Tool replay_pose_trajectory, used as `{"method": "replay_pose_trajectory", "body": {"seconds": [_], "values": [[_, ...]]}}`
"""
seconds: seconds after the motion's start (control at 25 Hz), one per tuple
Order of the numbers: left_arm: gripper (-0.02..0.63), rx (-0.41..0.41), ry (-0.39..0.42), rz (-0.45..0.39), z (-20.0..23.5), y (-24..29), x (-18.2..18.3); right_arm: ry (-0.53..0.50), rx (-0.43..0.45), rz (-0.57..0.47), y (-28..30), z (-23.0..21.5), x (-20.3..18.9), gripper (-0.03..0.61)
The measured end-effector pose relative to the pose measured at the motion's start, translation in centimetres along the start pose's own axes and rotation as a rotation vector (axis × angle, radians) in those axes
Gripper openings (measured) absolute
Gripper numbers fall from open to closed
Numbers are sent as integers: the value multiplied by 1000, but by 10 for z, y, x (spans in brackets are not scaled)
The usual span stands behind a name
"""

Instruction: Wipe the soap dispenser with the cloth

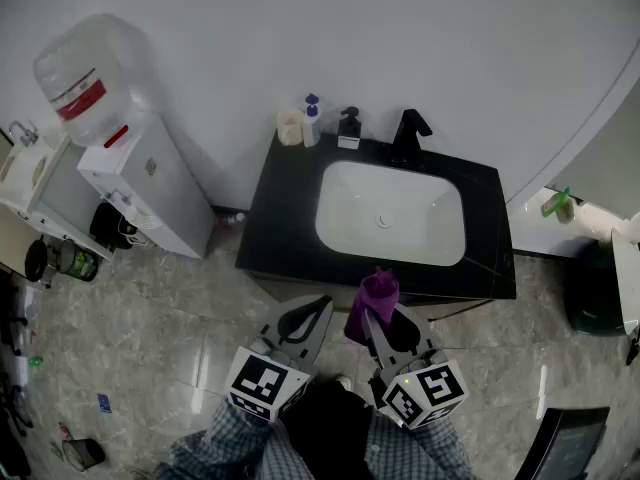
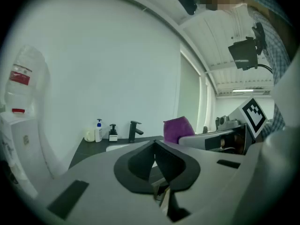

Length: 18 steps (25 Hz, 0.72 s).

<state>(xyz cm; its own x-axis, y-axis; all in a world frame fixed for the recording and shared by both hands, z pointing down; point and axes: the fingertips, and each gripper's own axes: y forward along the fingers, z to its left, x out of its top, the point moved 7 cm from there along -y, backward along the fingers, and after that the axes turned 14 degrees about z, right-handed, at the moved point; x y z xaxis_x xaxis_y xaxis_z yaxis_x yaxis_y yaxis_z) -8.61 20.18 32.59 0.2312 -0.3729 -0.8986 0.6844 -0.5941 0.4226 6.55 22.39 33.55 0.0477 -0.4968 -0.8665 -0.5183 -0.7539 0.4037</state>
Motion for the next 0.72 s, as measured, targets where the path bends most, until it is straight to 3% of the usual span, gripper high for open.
{"method": "replay_pose_trajectory", "body": {"seconds": [0.72], "values": [[11,19,1,6,4,2,0,-7,-10,-2,-5,-5,3,91]]}}
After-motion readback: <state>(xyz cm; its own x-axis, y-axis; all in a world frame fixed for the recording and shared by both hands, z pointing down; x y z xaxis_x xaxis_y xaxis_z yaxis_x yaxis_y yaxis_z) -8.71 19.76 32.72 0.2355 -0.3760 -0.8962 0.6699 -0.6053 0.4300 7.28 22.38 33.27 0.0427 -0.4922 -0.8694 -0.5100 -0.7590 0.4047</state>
